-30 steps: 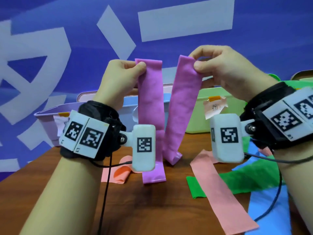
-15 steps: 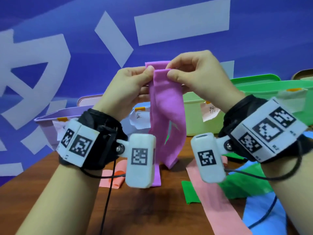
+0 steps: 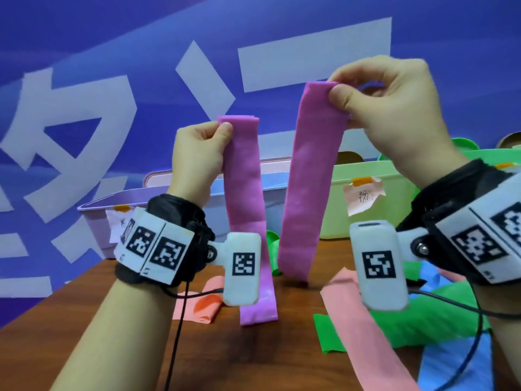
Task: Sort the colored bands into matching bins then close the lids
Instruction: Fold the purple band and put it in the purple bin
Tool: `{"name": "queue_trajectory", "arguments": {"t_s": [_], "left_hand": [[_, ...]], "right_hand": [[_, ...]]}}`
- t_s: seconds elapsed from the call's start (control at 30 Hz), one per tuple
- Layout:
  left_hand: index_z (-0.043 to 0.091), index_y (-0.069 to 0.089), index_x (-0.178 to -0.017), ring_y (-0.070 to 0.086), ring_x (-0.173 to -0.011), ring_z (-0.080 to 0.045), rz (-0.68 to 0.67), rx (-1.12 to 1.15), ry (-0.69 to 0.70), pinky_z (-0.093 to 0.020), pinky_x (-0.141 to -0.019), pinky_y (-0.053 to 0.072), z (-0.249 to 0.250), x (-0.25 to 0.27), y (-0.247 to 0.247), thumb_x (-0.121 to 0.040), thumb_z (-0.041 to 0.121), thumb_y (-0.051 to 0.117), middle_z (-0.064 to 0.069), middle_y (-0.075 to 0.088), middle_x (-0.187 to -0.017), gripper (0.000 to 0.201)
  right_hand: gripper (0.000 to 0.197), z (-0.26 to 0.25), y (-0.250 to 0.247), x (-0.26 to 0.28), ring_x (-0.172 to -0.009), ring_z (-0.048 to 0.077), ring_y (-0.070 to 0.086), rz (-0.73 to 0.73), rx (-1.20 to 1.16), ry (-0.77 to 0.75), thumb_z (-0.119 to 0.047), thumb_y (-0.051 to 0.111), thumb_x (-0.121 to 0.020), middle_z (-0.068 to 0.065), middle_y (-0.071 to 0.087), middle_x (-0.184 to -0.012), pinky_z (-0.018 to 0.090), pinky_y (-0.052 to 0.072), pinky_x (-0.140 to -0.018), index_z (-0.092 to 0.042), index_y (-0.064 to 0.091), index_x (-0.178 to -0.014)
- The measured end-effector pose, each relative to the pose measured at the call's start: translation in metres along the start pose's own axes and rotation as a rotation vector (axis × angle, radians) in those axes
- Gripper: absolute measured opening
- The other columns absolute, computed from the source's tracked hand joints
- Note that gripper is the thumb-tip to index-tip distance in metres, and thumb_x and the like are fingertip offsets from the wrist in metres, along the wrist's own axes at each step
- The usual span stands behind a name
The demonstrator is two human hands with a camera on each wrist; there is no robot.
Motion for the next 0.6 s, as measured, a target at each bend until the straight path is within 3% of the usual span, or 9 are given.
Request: {"name": "queue_trajectory", "arguments": {"t_s": [0.07,0.17,0.27,0.37,0.47,0.6], "left_hand": [[-0.002,0.065,-0.089,0.05,-0.072,-0.019,0.008,0.002,-0.021,-0.035,-0.067,0.048,-0.002,-0.001,-0.002,-0.096,0.016,0.049,-0.011,0.054,-0.08,0.025],[0.003,0.063,-0.091,0.052,-0.074,-0.021,-0.025,0.044,-0.072,-0.027,-0.062,0.052,-0.006,-0.001,0.0,-0.097,0.018,0.049,-0.012,0.054,-0.083,0.022],[0.007,0.064,-0.088,0.055,-0.072,-0.02,-0.117,0.132,-0.145,-0.021,-0.059,0.053,-0.003,0.004,0.009,-0.098,0.021,0.048,-0.01,0.055,-0.085,0.023],[0.009,0.066,-0.092,0.057,-0.06,-0.011,-0.241,0.206,-0.174,-0.017,-0.052,0.05,0.007,0.014,0.023,-0.098,0.021,0.048,-0.005,0.059,-0.078,0.022],[0.006,0.068,-0.104,0.059,-0.055,-0.006,-0.347,0.227,-0.16,-0.016,-0.053,0.047,0.017,0.022,0.032,-0.097,0.02,0.05,0.002,0.064,-0.073,0.024],[0.01,0.065,-0.11,0.06,-0.052,0.0,-0.434,0.26,-0.157,-0.014,-0.056,0.05,0.024,0.027,0.035,-0.1,0.022,0.042,0.01,0.065,-0.063,0.028]], "right_hand": [[0.017,0.001,-0.005,-0.001,-0.07,0.01,0.058,0.107,0.012,-0.027,-0.015,0.064,-0.082,-0.01,0.057,-0.075,0.036,0.058,-0.066,-0.032,0.062,-0.078],[0.016,-0.002,-0.011,-0.002,-0.061,0.002,0.055,0.152,-0.091,-0.008,-0.015,0.064,-0.085,-0.01,0.055,-0.073,0.029,0.057,-0.06,-0.03,0.062,-0.079],[0.018,-0.003,-0.003,0.002,-0.055,0.0,0.053,0.015,-0.213,0.071,-0.01,0.063,-0.087,-0.015,0.056,-0.064,0.022,0.053,-0.052,-0.026,0.063,-0.078],[0.021,0.0,0.014,0.009,-0.05,0.001,0.053,-0.12,-0.131,0.118,-0.008,0.062,-0.087,-0.014,0.058,-0.057,0.021,0.05,-0.045,-0.024,0.063,-0.075],[0.017,0.005,0.026,0.014,-0.061,0.007,0.058,-0.113,0.054,0.044,-0.01,0.066,-0.083,-0.01,0.061,-0.065,0.025,0.054,-0.054,-0.024,0.066,-0.073],[0.008,0.013,0.028,0.016,-0.065,0.004,0.057,-0.058,0.128,0.014,-0.014,0.067,-0.082,-0.019,0.06,-0.065,0.029,0.055,-0.067,-0.022,0.069,-0.079]]}}
Point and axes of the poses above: each hand's wrist, its own x-axis away from the middle knuckle, its own y-axis out of the palm, z = x × y, the point moved 2 cm from there along -x, towards the middle knuckle
